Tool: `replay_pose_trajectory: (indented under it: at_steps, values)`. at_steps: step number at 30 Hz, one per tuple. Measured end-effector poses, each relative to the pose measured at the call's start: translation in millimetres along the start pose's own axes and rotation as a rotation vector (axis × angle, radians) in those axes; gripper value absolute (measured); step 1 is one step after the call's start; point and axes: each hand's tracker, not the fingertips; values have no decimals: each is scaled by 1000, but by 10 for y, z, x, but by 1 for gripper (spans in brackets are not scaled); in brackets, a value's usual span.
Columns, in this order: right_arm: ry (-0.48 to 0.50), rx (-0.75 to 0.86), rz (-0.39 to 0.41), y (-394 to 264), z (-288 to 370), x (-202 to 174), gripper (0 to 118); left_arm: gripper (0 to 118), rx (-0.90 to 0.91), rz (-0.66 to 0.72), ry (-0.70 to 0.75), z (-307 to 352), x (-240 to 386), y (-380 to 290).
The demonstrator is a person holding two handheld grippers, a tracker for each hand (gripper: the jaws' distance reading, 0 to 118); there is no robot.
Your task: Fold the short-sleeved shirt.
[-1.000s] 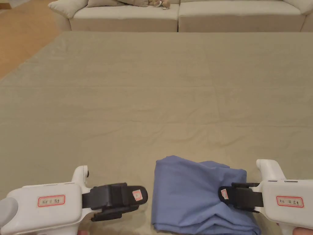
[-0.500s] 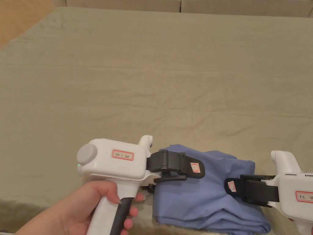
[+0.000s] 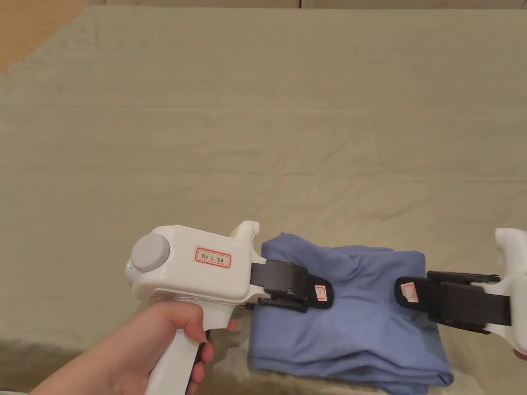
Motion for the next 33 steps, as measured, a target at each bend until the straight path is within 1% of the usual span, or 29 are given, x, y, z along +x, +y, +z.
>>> replay_pose_trajectory:
  at_steps: [1,3,4,5,7,10,11,12,14,16,18,20,22,24,26,27,28,29,30,31,32,33]
  values:
    - [4,22,4,27,83,-32,0,26,1,-8,34,108,12,22]
    - [-14,57,38,82,246,-113,0,26,-1,-37,96,413,28,131]
    - [-18,70,50,108,318,-150,0,26,-6,-56,169,611,18,184]
    - [-23,81,57,135,396,-184,0,26,-5,-75,211,840,-16,236]
    - [-42,104,79,180,496,-264,0,26,-2,-65,326,1323,-87,348]
    - [-52,120,105,233,573,-394,0,26,-6,-91,531,2044,-197,471]
    - [-54,120,114,247,579,-448,0,26,-18,-79,591,2300,-281,511]
    - [-59,120,124,257,576,-506,0,26,14,-58,648,2542,-362,548]
    - [-62,117,145,270,554,-615,0,26,18,-55,791,2930,-505,615]
    - [-56,106,161,275,499,-711,0,26,25,9,895,3247,-708,628]
    - [-59,89,179,282,420,-802,0,26,10,1,1000,3501,-896,640]
    - [-73,59,198,291,343,-875,0,26,50,21,1012,3674,-1006,625]
    - [-112,30,234,309,275,-967,0,26,48,68,998,3780,-1142,626]
    - [-97,31,240,323,236,-1032,0,26,36,67,991,3779,-1208,587]
    - [-85,30,236,342,205,-1094,0,26,76,117,965,3784,-1238,560]
    - [-80,30,240,348,191,-1130,0,32,89,114,983,3773,-1230,544]
    - [-78,29,246,353,180,-1159,0,58,109,77,1061,3781,-1214,533]
    - [-76,30,254,366,175,-1179,0,79,107,21,1158,3785,-1195,513]
    - [-73,30,259,370,174,-1204,0,91,117,-19,1198,3872,-1259,518]
    - [-66,32,262,371,176,-1224,0,93,129,-19,1204,3929,-1227,504]
    - [-55,36,264,366,184,-1242,0,93,172,9,1208,4036,-1160,484]
    - [-49,39,265,366,198,-1247,0,93,220,-1,1212,4110,-1059,463]
